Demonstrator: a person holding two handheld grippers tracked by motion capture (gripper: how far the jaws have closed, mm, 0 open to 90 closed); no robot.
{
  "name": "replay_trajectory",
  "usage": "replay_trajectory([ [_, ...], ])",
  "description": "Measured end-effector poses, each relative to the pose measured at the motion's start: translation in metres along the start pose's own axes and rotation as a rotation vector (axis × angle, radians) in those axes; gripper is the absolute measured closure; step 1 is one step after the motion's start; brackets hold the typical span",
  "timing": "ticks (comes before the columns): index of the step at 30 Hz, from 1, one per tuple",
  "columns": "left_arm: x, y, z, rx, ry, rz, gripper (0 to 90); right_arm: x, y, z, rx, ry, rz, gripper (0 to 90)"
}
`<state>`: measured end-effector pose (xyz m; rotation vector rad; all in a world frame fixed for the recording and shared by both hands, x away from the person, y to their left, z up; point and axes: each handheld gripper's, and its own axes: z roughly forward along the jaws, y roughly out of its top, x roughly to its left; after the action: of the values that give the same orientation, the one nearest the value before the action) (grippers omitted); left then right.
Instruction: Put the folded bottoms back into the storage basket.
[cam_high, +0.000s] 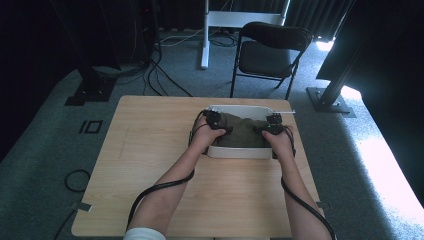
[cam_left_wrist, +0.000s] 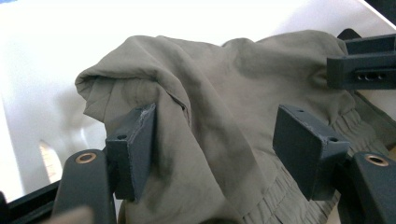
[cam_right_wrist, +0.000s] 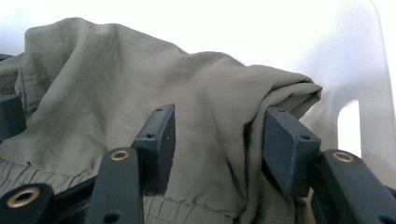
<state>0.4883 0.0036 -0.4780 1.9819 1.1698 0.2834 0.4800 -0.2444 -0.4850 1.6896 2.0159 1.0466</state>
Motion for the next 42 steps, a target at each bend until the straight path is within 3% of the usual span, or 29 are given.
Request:
replay_trajectory([
  [8,-0.005,0.01,-0.015,-0.031,0.018,0.0,28.8,0.004,0.004,-0.007,-0.023,0.034,-0.015,38.9],
  [14,-0.006,0.011,-0.024,-0.036,0.027,0.044,26.6,0.011,0.011,-0.018,-0.081,0.029,-0.03,30.7],
  [17,-0.008,0.009,-0.028,-0.076,0.021,0.06,19.2,0.014,0.012,-0.022,-0.116,0.045,-0.053,22.2],
  [20,-0.009,0.007,-0.031,-0.096,0.015,0.082,18.7,0.017,0.012,-0.025,-0.152,0.018,-0.081,19.1],
  [22,-0.009,0.005,-0.033,-0.1,-0.004,0.136,18.6,0.019,0.011,-0.028,-0.116,0.036,-0.057,17.8],
  [23,-0.01,0.004,-0.034,-0.1,0.0,0.151,18.6,0.019,0.01,-0.029,-0.126,0.045,-0.063,17.4],
  [27,-0.01,0.001,-0.039,-0.121,-0.022,0.114,18.6,0.021,0.007,-0.033,-0.157,0.046,-0.115,14.5],
  [34,-0.011,-0.003,-0.046,-0.157,-0.028,0.118,18.6,0.026,0.003,-0.04,-0.152,0.034,-0.182,14.0],
  [35,-0.011,-0.007,-0.052,-0.179,-0.06,0.1,18.6,0.029,0.001,-0.043,-0.159,0.048,-0.203,13.6],
  [42,-0.012,-0.011,-0.064,-0.207,-0.104,0.097,18.7,0.035,-0.005,-0.05,-0.182,0.065,-0.241,13.1],
])
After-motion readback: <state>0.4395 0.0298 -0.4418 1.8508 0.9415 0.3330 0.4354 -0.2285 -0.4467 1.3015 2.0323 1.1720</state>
